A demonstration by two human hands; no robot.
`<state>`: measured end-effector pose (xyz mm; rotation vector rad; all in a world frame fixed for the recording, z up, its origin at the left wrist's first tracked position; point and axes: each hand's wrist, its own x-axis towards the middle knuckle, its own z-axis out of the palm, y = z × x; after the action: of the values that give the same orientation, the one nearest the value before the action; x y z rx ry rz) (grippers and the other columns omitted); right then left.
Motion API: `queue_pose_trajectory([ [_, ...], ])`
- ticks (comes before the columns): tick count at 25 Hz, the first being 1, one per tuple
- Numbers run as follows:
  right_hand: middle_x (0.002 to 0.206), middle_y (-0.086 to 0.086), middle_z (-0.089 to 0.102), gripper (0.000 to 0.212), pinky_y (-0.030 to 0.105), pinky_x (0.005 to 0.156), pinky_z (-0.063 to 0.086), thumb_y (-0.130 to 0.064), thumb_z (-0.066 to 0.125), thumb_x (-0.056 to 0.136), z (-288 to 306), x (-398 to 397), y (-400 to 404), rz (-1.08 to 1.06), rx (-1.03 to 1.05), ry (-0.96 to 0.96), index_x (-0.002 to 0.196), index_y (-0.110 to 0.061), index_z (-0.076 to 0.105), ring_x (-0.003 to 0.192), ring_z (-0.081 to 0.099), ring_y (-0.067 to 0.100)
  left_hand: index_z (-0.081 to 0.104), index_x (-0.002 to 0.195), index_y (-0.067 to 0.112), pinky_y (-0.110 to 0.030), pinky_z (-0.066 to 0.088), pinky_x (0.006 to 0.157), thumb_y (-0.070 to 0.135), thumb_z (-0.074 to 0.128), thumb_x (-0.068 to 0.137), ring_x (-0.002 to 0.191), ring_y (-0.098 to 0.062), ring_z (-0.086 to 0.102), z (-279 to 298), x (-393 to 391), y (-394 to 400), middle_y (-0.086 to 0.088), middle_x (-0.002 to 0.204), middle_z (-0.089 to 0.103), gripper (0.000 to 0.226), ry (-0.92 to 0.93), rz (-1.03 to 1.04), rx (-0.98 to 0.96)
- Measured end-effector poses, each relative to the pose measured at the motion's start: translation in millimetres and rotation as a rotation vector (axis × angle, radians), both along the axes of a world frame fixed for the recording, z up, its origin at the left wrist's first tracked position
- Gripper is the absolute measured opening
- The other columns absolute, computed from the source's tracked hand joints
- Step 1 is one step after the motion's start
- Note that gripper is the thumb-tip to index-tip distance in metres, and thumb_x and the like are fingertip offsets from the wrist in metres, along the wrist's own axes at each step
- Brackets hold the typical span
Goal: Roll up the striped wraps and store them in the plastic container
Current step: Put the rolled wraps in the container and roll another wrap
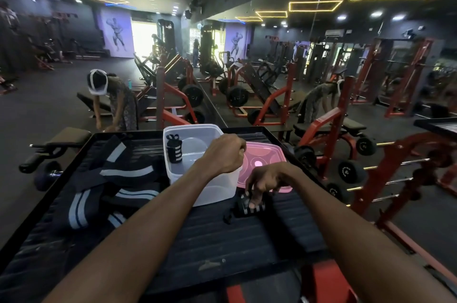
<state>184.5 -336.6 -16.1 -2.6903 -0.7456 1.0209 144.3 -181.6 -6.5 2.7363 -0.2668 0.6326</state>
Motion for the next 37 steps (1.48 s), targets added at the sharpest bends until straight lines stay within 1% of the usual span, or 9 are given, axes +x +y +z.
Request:
queue_pose_trajectory([
  [5, 0.086, 0.01, 0.069, 0.014, 0.037, 0.075, 0.054, -0.008, 0.077, 0.082, 52, 7, -22, -0.091, 0.316, 0.21, 0.093, -0.011, 0.07, 0.075, 0.063, 0.023, 0.075, 0.106, 0.01, -0.031, 0.052, 0.083, 0.013, 0.054, 0.097, 0.09, -0.016, 0.066, 18, -2, 12, -0.006, 0.104, 0.074, 0.023, -0.003, -0.057, -0.288],
  [11, 0.096, 0.023, 0.069, 0.027, 0.048, 0.087, 0.054, -0.003, 0.064, 0.092, 78, 21, 4, -0.209, 0.882, 0.051, 0.118, 0.005, 0.062, 0.087, 0.067, 0.033, 0.071, 0.101, 0.009, -0.029, 0.052, 0.061, 0.032, 0.061, 0.097, 0.071, -0.022, 0.071, 48, -7, 41, -0.012, 0.087, 0.074, 0.025, 0.269, -0.192, -0.817],
  [16, 0.103, 0.022, 0.071, 0.035, 0.037, 0.069, 0.062, -0.004, 0.072, 0.086, 69, 16, 57, -0.141, 0.904, -0.152, 0.119, -0.002, 0.061, 0.082, 0.075, 0.026, 0.066, 0.119, 0.008, -0.035, 0.061, 0.077, 0.017, 0.07, 0.091, 0.08, -0.02, 0.073, 47, 0, 77, -0.007, 0.095, 0.072, 0.029, 0.196, -0.032, -0.677],
  [18, 0.102, 0.018, 0.07, 0.044, 0.043, 0.072, 0.063, -0.006, 0.079, 0.079, 61, 18, 80, -0.105, 0.855, -0.257, 0.119, -0.005, 0.06, 0.082, 0.075, 0.026, 0.066, 0.118, 0.012, -0.042, 0.06, 0.084, 0.022, 0.074, 0.088, 0.089, -0.024, 0.071, 43, 5, 93, -0.007, 0.101, 0.071, 0.033, 0.171, 0.04, -0.595],
  [22, 0.085, 0.006, 0.073, 0.031, 0.047, 0.077, 0.061, -0.021, 0.079, 0.07, 52, 27, 125, -0.069, 0.74, -0.452, 0.094, -0.021, 0.06, 0.079, 0.074, 0.025, 0.065, 0.119, 0.013, -0.037, 0.058, 0.081, 0.036, 0.075, 0.086, 0.094, -0.02, 0.068, 35, 12, 119, -0.004, 0.108, 0.07, 0.041, 0.148, 0.164, -0.559],
  [27, 0.094, 0.014, 0.072, 0.011, 0.032, 0.08, 0.057, -0.013, 0.071, 0.08, 27, 55, 163, -0.04, 0.506, -0.52, 0.09, -0.007, 0.068, 0.093, 0.068, 0.028, 0.068, 0.113, 0.007, -0.035, 0.045, 0.093, 0.028, 0.063, 0.095, 0.106, -0.027, 0.063, 17, 16, 141, -0.01, 0.112, 0.071, 0.028, -0.032, 0.317, -0.346],
  [30, 0.089, 0.012, 0.073, 0.014, 0.028, 0.067, 0.045, -0.02, 0.07, 0.076, 12, 67, 177, -0.042, 0.386, -0.6, 0.083, -0.008, 0.072, 0.083, 0.066, 0.024, 0.065, 0.116, 0.017, -0.045, 0.036, 0.104, 0.034, 0.055, 0.095, 0.123, -0.031, 0.046, 3, 21, 156, -0.009, 0.126, 0.059, 0.029, 0.061, 0.407, -0.081],
  [33, 0.093, 0.011, 0.073, 0.01, 0.027, 0.065, 0.038, -0.019, 0.069, 0.082, 2, 72, 191, 0.009, 0.288, -0.591, 0.085, -0.009, 0.071, 0.082, 0.063, 0.023, 0.061, 0.122, 0.018, -0.052, 0.035, 0.106, 0.03, 0.053, 0.096, 0.131, -0.033, 0.031, -4, 26, 162, -0.01, 0.135, 0.043, 0.03, 0.25, 0.49, -0.01],
  [37, 0.103, 0.018, 0.07, 0.011, 0.031, 0.066, 0.038, -0.019, 0.068, 0.082, -11, 78, 208, 0.044, 0.263, -0.664, 0.08, -0.014, 0.058, 0.095, 0.065, 0.035, 0.067, 0.112, 0.016, -0.049, 0.034, 0.107, 0.03, 0.053, 0.087, 0.132, -0.035, 0.036, -12, 35, 169, -0.011, 0.126, 0.05, 0.032, 0.293, 0.47, 0.002],
])
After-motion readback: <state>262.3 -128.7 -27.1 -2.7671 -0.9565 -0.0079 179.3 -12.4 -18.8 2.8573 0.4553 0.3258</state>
